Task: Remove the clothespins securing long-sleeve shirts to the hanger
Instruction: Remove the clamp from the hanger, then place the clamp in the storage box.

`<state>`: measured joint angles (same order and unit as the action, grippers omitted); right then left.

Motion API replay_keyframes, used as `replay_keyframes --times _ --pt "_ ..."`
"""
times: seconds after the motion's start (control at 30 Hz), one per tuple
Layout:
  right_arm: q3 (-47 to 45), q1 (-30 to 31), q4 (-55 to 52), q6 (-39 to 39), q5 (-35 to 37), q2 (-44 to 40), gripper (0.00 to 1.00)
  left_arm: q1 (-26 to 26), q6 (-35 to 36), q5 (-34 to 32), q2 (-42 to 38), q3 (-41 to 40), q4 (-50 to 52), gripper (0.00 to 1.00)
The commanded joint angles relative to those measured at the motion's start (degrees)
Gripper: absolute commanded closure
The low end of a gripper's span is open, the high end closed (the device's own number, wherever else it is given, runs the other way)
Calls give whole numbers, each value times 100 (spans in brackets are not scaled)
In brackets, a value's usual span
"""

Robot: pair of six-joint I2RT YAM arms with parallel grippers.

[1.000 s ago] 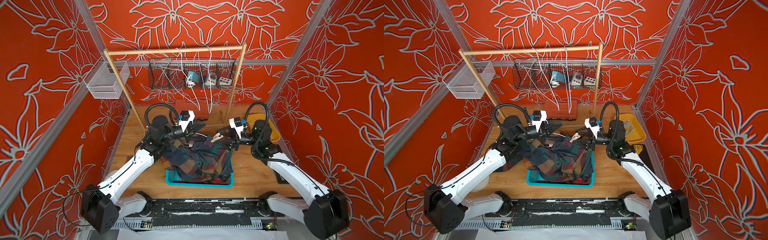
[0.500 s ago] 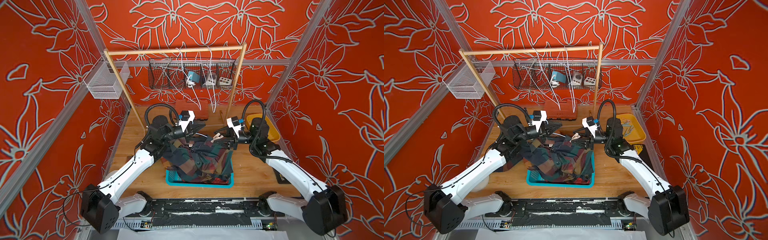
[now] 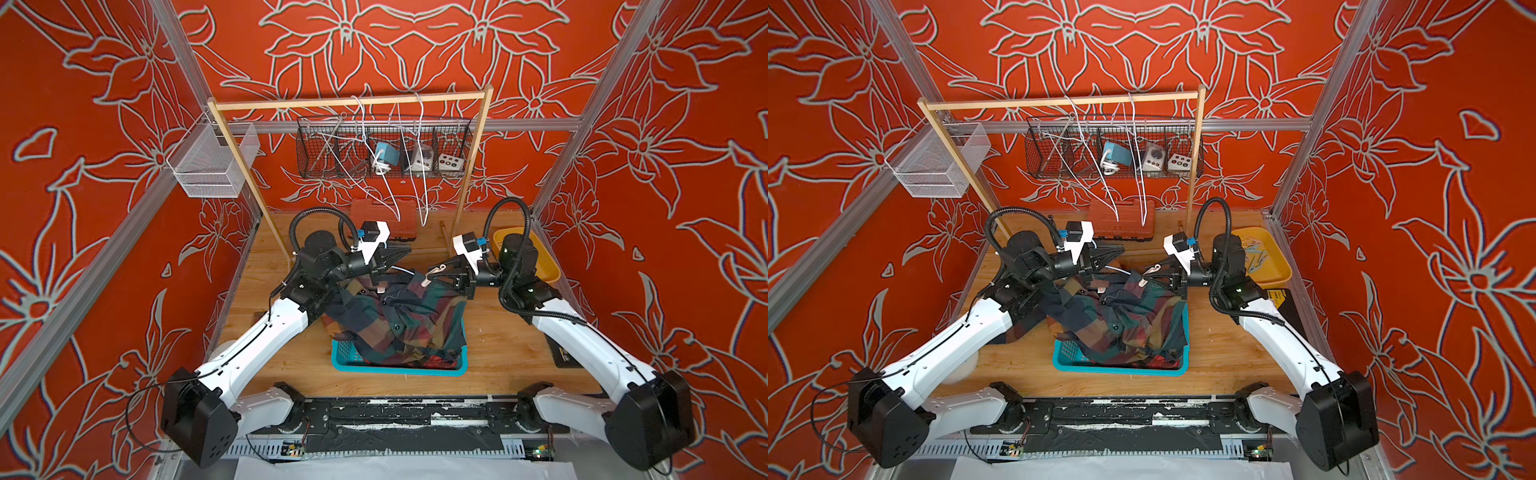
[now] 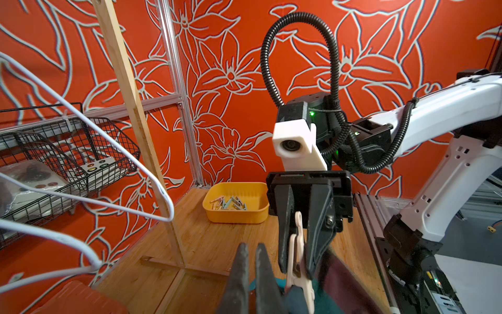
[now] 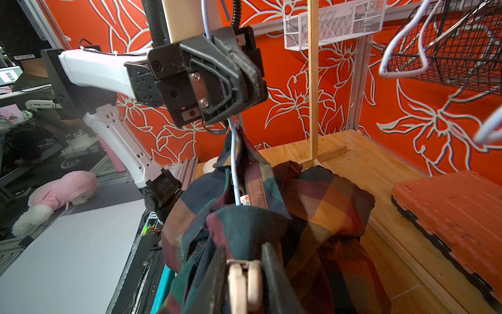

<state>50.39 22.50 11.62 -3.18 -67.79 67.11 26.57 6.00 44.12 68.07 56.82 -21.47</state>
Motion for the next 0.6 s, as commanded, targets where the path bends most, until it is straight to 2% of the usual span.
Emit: replay_keyframes --times 0.0,0.2,0.37,0.47,0.57 --pt "199 34 -136 185 125 -177 100 -29 50 132 -39 53 -85 100" --pt "265 18 -708 338 1570 -725 100 -34 94 80 34 31 -36 100" --pt "808 -50 -1770 373 2853 -1181 100 -31 116 19 92 48 9 100" --pt "1013 -291 -2271 16 3756 -1266 100 -29 121 -15 79 49 12 100" --pt "920 -870 -2405 -665 3952 -1115 100 -29 112 -43 75 58 19 100"
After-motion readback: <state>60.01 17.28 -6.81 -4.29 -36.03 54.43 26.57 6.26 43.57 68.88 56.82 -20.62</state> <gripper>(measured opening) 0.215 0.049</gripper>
